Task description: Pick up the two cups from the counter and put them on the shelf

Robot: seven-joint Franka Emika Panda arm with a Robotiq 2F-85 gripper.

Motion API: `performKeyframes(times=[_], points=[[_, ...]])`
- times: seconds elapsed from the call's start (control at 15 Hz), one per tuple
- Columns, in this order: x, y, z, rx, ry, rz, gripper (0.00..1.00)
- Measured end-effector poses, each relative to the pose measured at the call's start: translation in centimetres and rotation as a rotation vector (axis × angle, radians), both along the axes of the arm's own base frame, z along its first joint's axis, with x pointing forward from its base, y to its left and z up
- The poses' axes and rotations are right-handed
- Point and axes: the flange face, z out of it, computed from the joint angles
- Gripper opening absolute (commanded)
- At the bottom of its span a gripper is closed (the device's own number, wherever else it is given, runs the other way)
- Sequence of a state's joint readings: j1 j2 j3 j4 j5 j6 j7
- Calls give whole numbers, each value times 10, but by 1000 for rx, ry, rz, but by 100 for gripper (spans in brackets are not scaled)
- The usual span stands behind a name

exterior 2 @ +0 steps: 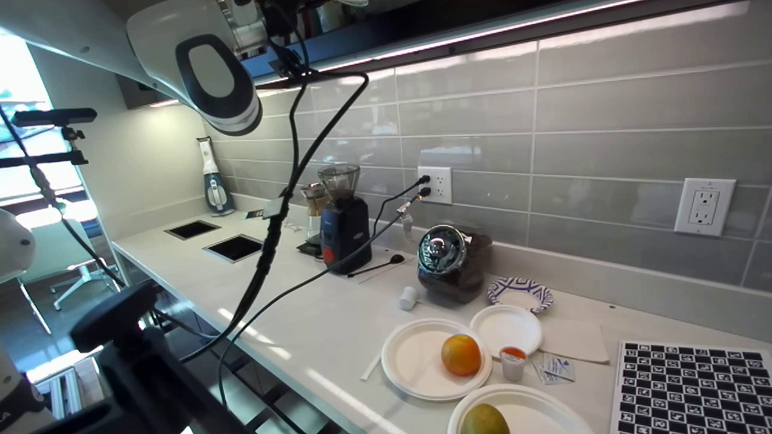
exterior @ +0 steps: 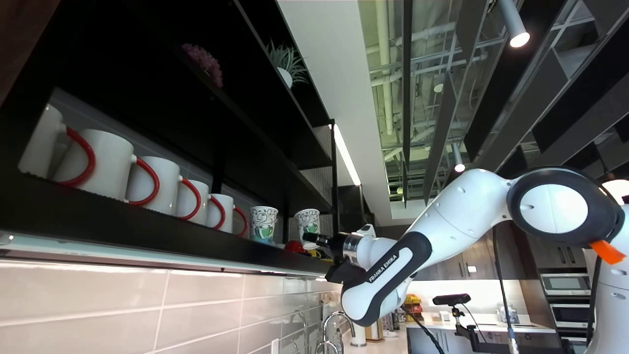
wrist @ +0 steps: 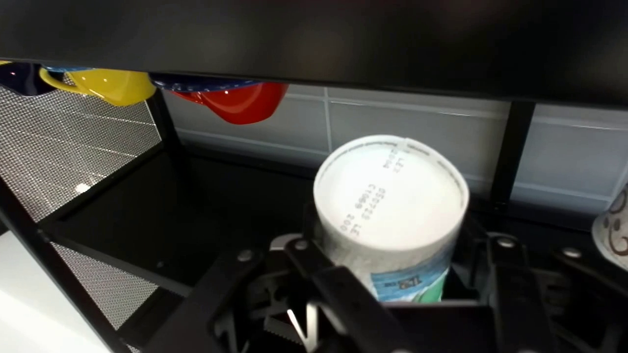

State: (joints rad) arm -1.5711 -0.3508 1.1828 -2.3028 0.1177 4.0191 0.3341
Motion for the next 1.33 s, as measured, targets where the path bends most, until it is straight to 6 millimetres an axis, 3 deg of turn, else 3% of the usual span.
performKeyframes(times=[1.33], points=[[39, 7, 0, -10, -38, 127, 37]])
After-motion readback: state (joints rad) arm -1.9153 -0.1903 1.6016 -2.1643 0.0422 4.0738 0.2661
